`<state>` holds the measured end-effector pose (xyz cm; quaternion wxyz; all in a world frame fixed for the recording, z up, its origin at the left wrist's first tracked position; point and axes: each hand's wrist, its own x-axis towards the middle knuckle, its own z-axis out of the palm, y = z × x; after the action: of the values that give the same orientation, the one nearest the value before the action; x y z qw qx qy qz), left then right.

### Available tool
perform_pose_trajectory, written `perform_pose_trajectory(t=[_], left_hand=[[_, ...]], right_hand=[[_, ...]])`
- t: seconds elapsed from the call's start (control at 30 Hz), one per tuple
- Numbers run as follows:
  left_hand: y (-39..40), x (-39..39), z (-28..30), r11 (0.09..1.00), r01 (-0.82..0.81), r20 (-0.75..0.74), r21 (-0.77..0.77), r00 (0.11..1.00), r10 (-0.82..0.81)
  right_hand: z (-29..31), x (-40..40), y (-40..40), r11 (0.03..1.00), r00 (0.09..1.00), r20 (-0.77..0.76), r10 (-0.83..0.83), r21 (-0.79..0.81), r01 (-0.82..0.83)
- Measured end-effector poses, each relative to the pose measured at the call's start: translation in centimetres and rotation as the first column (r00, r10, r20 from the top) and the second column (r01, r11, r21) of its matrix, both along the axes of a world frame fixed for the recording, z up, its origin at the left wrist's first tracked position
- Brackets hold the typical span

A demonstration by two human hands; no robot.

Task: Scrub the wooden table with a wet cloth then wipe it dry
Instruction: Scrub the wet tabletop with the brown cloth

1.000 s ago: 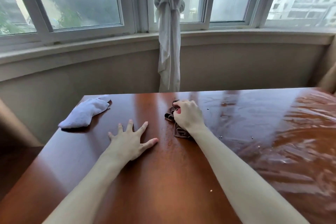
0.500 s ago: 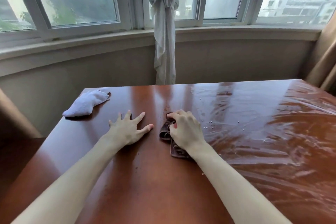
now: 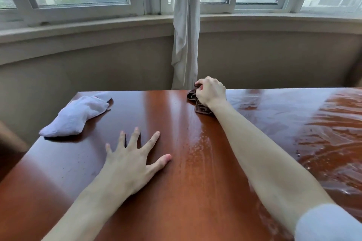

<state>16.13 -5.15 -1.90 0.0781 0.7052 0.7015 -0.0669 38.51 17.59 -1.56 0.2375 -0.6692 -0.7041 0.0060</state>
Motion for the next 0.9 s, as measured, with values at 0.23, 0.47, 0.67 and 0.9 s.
perform_pose_trajectory(t=[0.23, 0.47, 0.67, 0.9], left_hand=[[0.5, 0.1, 0.3, 1.0, -0.01, 0.016, 0.015, 1.0, 0.009], [-3.3, -1.5, 0.6, 0.986, -0.048, 0.391, 0.162, 0.92, -0.019], [-11.7, 0.7, 1.9, 0.983, 0.125, 0.344, 0.135, 0.924, -0.165], [-18.5, -0.4, 1.7, 0.986, 0.125, 0.235, 0.114, 0.96, -0.149]], right_hand=[[-0.3, -3.0, -11.4, 0.999, 0.999, -0.01, 0.036, -0.025, -0.036], [-0.7, -4.0, -31.5, 0.984, 0.984, -0.028, 0.174, 0.043, -0.172], [-0.3, 2.5, -38.2, 0.994, 0.993, -0.051, 0.11, -0.004, -0.111], [0.2, -0.6, -37.5, 0.999, 0.988, 0.145, -0.049, -0.009, 0.051]])
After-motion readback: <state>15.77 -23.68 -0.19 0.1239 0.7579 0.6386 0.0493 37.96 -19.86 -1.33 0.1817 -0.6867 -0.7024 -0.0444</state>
